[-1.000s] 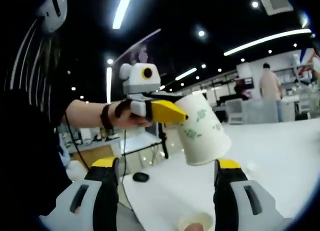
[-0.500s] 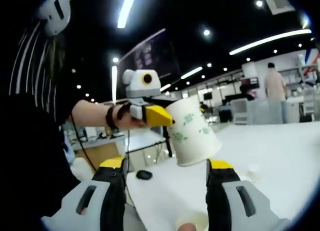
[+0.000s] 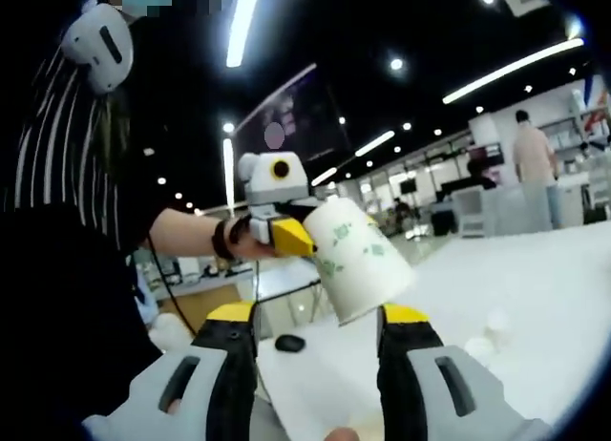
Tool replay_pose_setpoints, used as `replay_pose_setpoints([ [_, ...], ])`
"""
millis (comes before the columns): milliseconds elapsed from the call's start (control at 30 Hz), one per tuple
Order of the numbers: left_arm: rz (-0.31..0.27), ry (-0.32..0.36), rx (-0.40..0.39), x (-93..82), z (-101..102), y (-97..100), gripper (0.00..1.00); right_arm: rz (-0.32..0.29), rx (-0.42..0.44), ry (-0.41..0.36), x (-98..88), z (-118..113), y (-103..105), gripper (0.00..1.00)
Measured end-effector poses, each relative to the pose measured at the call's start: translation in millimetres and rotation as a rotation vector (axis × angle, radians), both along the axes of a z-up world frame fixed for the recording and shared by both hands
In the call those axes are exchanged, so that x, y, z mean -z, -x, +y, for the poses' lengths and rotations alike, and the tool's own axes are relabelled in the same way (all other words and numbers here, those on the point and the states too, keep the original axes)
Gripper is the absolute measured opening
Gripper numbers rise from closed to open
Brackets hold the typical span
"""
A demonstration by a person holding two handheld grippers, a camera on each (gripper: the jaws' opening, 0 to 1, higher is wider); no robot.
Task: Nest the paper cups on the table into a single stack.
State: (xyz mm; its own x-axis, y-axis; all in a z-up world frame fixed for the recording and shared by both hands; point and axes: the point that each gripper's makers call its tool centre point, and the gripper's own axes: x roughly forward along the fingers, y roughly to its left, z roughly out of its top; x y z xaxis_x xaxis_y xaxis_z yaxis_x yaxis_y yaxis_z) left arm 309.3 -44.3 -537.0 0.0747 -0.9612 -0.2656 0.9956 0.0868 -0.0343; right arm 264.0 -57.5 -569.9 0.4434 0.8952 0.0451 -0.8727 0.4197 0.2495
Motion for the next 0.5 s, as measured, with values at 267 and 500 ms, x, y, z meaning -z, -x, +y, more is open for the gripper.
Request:
replay_pose_setpoints([
  [267,-0.013,-0.021,0.021,5.6,-1,5.3,0.38,0.011,-0.012,-0.039,-10.4,-5,-2,0.36],
  [500,-0.001,-0.016,0.025,8.3,2,7.1,0.38,0.013,-0.012,-0.073,-22.7,-14,-6,0.28],
])
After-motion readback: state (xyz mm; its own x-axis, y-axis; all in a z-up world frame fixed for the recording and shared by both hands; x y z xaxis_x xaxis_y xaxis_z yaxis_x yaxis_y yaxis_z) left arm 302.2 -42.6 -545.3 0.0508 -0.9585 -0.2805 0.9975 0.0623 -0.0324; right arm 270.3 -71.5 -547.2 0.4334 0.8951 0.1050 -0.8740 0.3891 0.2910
